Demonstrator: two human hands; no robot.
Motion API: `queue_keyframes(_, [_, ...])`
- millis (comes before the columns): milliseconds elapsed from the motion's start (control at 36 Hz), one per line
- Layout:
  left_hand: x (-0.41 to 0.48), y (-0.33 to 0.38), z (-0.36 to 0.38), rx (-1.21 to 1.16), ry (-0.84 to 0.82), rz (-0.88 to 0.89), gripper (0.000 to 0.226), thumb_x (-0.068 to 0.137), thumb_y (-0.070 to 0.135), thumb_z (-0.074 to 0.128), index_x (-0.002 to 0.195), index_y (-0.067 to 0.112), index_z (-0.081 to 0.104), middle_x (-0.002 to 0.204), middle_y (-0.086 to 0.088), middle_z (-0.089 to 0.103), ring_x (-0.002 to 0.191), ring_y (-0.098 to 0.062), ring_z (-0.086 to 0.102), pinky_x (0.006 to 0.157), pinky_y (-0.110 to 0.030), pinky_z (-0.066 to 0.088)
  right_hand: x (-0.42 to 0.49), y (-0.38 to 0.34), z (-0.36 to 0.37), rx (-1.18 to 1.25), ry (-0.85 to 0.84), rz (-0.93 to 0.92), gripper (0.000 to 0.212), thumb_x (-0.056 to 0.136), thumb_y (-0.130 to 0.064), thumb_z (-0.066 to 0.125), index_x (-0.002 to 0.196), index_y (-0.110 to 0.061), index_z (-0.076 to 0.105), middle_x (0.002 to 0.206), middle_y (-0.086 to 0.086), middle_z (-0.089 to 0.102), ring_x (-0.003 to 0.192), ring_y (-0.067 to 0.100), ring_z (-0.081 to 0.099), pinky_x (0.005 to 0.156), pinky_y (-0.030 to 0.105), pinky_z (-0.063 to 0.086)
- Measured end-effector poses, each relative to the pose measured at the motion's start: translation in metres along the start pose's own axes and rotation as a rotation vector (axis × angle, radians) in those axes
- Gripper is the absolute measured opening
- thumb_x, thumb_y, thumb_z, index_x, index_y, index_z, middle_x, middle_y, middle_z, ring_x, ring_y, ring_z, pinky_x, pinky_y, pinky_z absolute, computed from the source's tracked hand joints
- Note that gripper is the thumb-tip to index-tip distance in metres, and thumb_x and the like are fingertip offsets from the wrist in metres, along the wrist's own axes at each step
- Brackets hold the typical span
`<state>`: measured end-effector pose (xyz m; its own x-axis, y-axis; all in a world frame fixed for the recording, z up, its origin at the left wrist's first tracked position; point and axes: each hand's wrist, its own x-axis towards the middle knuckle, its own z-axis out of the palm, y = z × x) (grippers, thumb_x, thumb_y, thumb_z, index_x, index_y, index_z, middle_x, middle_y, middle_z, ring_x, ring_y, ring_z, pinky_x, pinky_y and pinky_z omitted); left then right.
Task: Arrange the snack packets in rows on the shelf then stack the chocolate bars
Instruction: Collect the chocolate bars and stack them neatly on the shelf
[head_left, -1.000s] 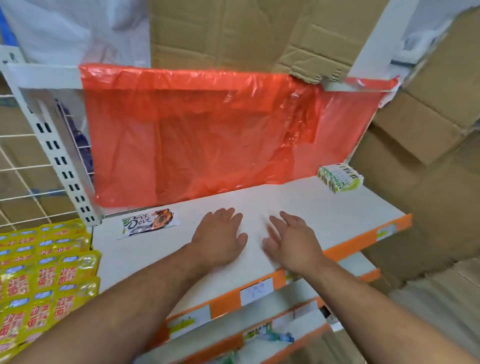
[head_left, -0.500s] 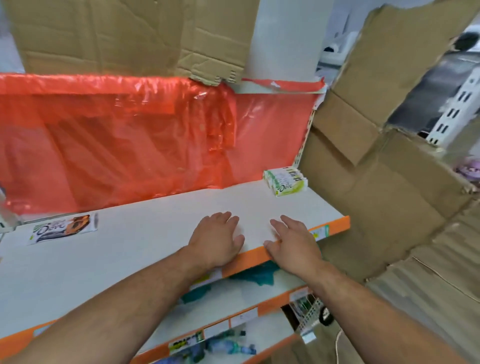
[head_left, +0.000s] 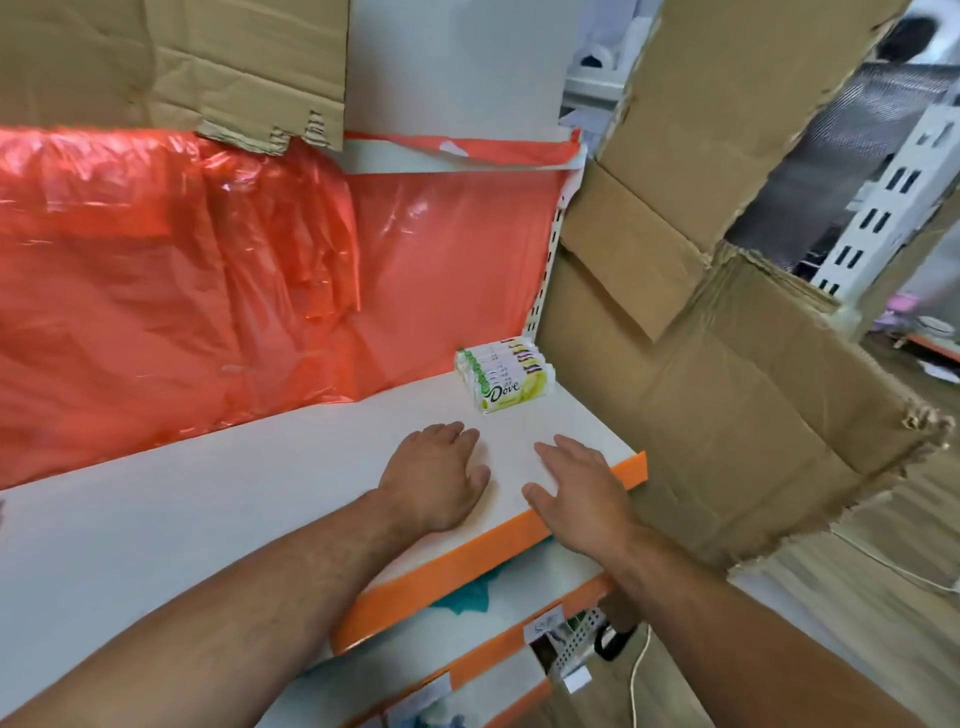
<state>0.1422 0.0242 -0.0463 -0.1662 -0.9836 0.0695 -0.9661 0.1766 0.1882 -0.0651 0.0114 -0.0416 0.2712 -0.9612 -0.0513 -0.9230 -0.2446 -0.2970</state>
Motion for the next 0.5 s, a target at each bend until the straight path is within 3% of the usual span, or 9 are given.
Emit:
queue_keyframes(111, [0.038,-0.002,0.002,-0.043,0.013,-0.003,0.059,0.099,0.049,0.036,0.149,0.019,0.037,0.150,-0.005,0.044,0.135,-0.026,0.042,0.111,-0.036,0.035,0.036,0.016,-0.002,0.034,0.023,0.019,0.062,0.098,-0.046,0.053,0.154,-0.024,0.035,0.161,-0.001,0.026,0.147,0.020,0.024,0.118,0.030,0.025])
queue_keyframes(306, [0.084,-0.014,0.006,-0.093,0.034,-0.059,0.047,0.098,0.045,0.040,0.137,0.020,0.046,0.130,-0.004,0.054,0.119,-0.025,0.048,0.089,-0.035,0.046,0.091,0.033,0.001,0.137,0.072,0.058,0.057,0.095,-0.039,0.061,0.147,-0.019,0.047,0.151,0.000,0.043,0.139,0.014,0.039,0.115,0.025,0.029])
queue_keyframes(444, [0.106,-0.017,0.014,-0.149,0.074,-0.119,0.042,0.097,0.041,0.044,0.134,0.021,0.049,0.118,-0.005,0.053,0.104,-0.025,0.056,0.071,-0.029,0.042,0.122,0.041,0.003,0.207,0.066,0.071,0.056,0.094,-0.035,0.064,0.145,-0.017,0.049,0.144,0.006,0.049,0.127,0.023,0.051,0.110,0.036,0.039])
queue_keyframes(500, [0.114,-0.015,0.017,-0.188,0.093,-0.155,0.041,0.096,0.039,0.047,0.134,0.021,0.049,0.116,-0.006,0.053,0.100,-0.026,0.058,0.071,-0.029,0.043,0.136,0.046,0.004,0.224,0.073,0.053,0.058,0.093,-0.034,0.065,0.146,-0.018,0.047,0.142,0.006,0.050,0.122,0.023,0.054,0.107,0.037,0.043])
